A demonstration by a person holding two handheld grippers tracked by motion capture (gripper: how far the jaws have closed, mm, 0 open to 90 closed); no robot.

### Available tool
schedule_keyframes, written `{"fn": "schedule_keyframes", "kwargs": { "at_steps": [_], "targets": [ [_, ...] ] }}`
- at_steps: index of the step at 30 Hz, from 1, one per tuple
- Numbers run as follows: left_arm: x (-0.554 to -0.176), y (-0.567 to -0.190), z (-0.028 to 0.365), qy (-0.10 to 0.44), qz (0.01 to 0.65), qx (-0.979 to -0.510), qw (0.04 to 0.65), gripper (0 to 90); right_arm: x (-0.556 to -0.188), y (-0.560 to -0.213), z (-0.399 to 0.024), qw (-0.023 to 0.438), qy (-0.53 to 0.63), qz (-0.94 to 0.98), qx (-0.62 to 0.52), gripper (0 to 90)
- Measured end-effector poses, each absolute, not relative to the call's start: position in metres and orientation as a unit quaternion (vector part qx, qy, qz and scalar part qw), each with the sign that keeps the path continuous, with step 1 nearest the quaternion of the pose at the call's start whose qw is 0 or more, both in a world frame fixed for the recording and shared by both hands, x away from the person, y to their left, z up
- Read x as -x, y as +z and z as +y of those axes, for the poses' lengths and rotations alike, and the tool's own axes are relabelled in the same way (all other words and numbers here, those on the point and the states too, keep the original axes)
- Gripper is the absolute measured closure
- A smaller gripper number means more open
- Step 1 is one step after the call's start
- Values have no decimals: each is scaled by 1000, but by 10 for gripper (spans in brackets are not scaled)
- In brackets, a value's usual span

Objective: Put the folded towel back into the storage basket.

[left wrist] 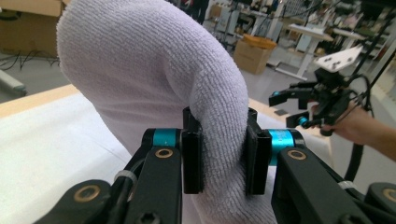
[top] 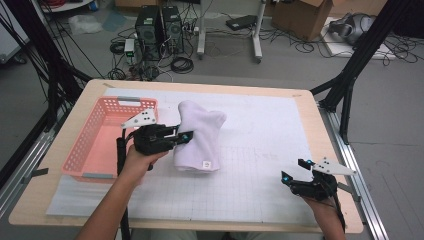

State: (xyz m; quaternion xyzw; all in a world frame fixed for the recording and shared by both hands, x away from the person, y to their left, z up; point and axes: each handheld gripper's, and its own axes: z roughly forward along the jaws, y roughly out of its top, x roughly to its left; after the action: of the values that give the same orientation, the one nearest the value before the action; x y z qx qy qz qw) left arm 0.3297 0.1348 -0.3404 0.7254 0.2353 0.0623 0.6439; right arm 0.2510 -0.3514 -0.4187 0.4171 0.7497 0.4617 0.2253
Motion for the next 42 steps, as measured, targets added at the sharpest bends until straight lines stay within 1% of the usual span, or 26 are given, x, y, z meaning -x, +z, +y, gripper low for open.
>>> {"fn": "schedule_keyframes", "kwargs": {
  "at_steps": [5, 18, 24, 37, 42],
  "targets": [
    [-328, -331, 150, 75, 231, -731, 637, 735, -251, -418, -350, 223, 462, 750, -418, 177],
    [-323, -312, 192, 107, 238, -716, 647, 734, -252, -419, -349, 224, 461, 751, -416, 177],
    [-322, -301, 214, 118, 240, -717, 644, 735, -252, -419, -349, 222, 462, 751, -417, 176],
    [-313, -291, 265, 141, 262, -688, 661, 735, -254, -419, -347, 224, 459, 754, -414, 176],
    [-308, -288, 281, 148, 267, -686, 660, 734, -256, -421, -346, 222, 455, 756, -416, 176]
  ]
}}
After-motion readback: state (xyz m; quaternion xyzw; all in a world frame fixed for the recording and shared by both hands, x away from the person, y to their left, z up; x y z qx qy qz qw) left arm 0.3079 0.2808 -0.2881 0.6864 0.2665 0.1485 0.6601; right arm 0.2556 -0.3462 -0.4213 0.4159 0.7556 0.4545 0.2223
